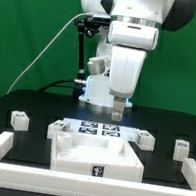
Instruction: Assemble one leg
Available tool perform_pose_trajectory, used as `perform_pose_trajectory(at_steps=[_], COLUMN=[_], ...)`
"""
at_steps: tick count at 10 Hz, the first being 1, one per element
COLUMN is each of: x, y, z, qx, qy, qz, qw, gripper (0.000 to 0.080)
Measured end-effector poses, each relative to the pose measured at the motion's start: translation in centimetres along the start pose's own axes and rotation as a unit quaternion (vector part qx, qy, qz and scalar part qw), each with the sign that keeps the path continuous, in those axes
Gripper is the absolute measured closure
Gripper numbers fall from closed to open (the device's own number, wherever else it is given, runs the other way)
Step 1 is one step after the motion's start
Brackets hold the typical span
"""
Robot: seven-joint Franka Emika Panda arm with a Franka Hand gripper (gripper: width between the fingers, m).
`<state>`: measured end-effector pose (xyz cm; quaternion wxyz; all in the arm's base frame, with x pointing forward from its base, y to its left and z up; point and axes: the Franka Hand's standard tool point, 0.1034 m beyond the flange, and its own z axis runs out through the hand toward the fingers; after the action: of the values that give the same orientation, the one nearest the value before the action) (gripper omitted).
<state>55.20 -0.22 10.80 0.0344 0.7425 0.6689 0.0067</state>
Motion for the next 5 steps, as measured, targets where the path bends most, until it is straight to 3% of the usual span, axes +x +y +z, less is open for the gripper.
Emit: perform_pose_trajectory(at_steps=[2, 5], x=[-1.0, -2.7], y=[-0.2, -2.9], z=[0.6, 2.6], qx=[0.006, 0.033], qy=[0.000, 0.001], qz=[-0.071, -0.137], qw=[0.997, 0.990], gripper=[0.0150, 0.0150])
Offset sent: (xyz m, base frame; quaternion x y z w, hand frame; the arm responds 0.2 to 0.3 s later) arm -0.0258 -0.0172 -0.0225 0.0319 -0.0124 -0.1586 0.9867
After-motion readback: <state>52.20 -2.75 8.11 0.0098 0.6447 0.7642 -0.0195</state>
